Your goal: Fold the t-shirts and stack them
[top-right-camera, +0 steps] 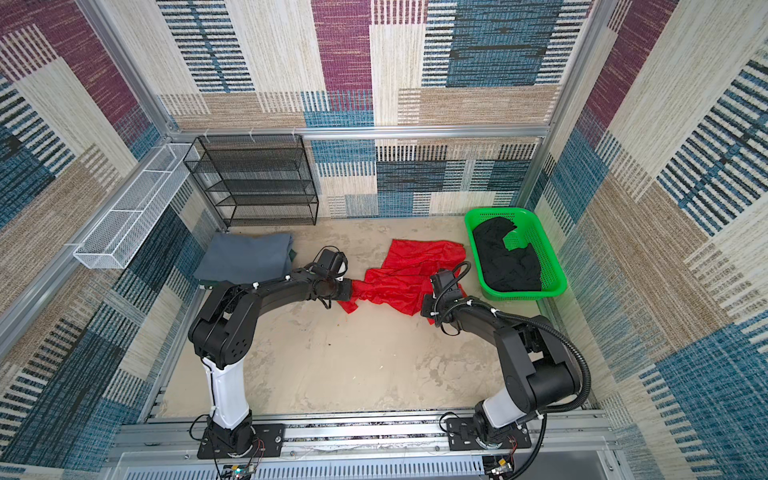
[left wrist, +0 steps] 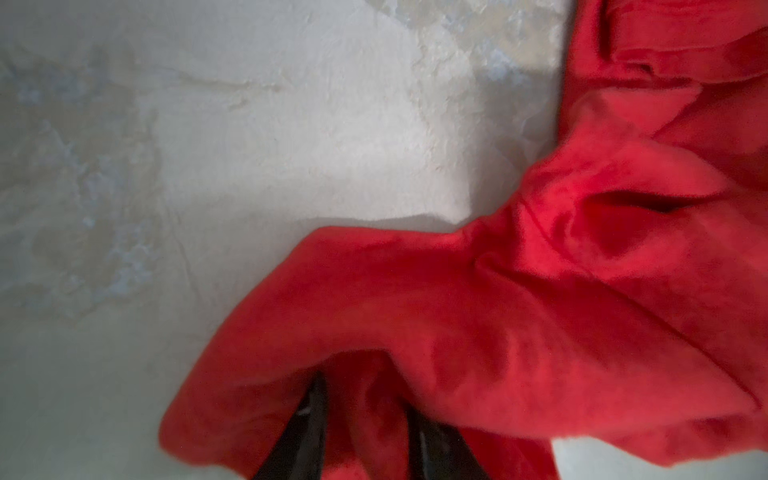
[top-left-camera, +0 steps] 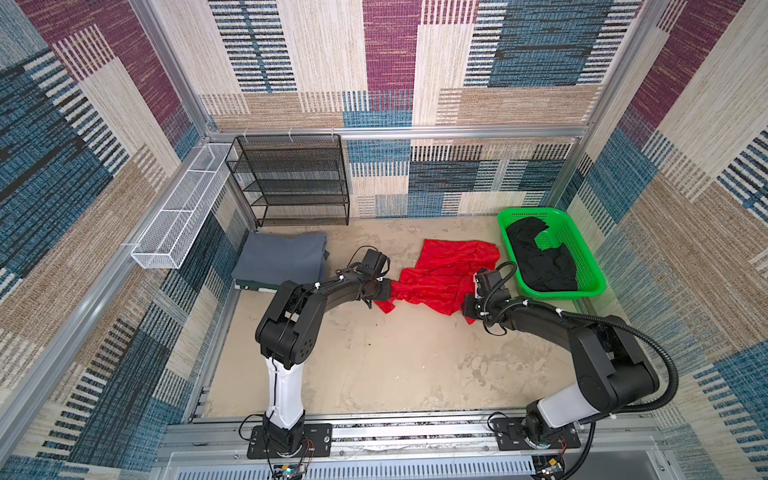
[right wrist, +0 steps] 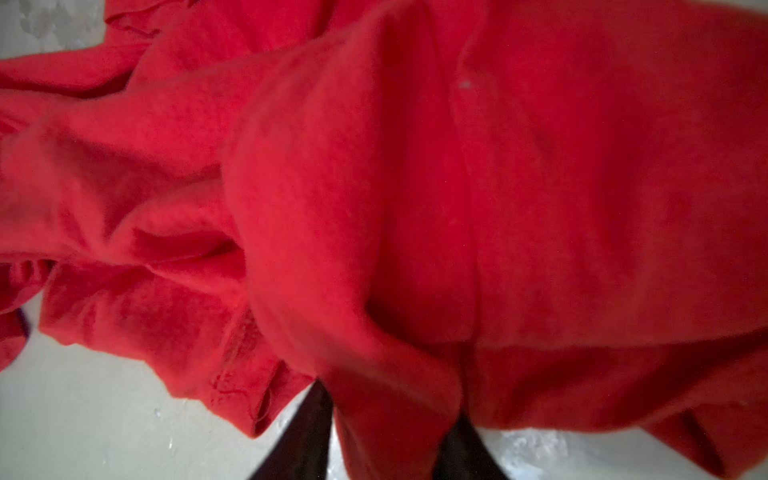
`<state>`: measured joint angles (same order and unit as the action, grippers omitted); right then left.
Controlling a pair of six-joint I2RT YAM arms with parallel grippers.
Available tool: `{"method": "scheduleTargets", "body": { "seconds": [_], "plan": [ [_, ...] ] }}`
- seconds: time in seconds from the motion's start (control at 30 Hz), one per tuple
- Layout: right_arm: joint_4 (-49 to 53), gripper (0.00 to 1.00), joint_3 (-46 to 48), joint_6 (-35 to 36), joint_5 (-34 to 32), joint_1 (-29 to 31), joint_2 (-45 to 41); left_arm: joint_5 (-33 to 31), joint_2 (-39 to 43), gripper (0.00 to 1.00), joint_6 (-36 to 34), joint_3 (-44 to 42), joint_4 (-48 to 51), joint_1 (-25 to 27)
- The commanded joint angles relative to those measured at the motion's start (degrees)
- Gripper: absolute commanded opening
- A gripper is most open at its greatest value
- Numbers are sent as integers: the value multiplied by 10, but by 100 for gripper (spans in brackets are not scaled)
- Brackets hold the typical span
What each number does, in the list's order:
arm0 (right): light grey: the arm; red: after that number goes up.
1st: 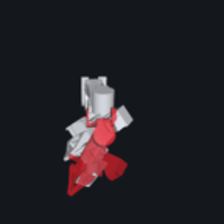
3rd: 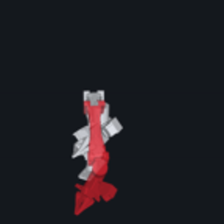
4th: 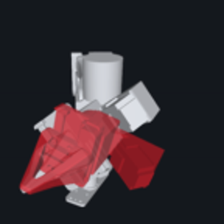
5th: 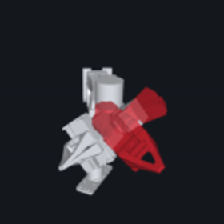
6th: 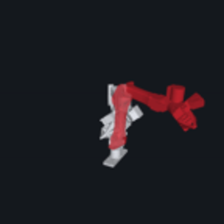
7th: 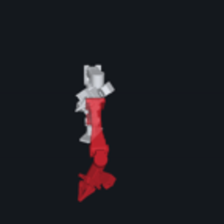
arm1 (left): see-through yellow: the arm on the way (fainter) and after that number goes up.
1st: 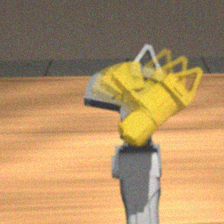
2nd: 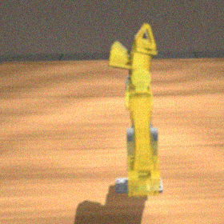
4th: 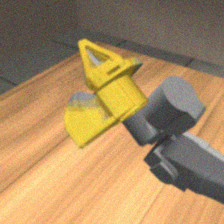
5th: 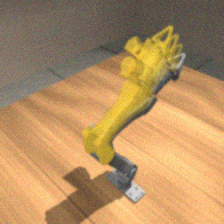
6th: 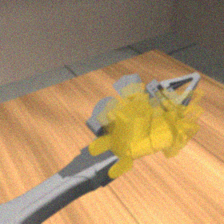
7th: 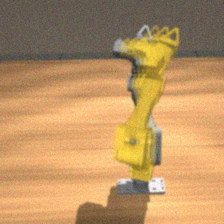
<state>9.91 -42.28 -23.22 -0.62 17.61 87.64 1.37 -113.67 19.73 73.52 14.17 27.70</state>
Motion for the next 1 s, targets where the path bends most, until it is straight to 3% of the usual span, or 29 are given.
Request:
{"method": "scheduleTargets", "body": {
  "seconds": [0.0,0.07,0.13,0.23,0.4,0.57,0.6,0.7,0.73,0.97],
  "plan": [
    [-3,9,-12,20,-31,1,-12,-19,1,20,-12,19,35,-17],
    [8,0,-16,25,-37,0,-28,-14,2,10,-12,31,37,-34],
    [25,0,-22,32,-45,0,-47,-5,0,0,-10,50,39,-52],
    [65,0,-39,38,-48,0,-84,1,-11,0,-15,92,50,-72],
    [118,0,-67,34,-20,-1,-168,-46,-51,0,-53,201,66,-96],
    [107,0,-68,-12,76,-1,-221,-69,-176,0,-88,455,195,-110],
    [100,0,-64,-21,98,-1,-222,-60,-194,5,-88,497,225,-109],
    [85,0,-39,-50,132,-1,-224,-35,-195,71,-84,518,248,-95],
    [78,0,-28,-59,136,-1,-227,-29,-174,99,-87,489,233,-86],
    [58,0,24,-85,159,-1,-234,-21,25,98,-57,191,69,-25]
  ]
}}
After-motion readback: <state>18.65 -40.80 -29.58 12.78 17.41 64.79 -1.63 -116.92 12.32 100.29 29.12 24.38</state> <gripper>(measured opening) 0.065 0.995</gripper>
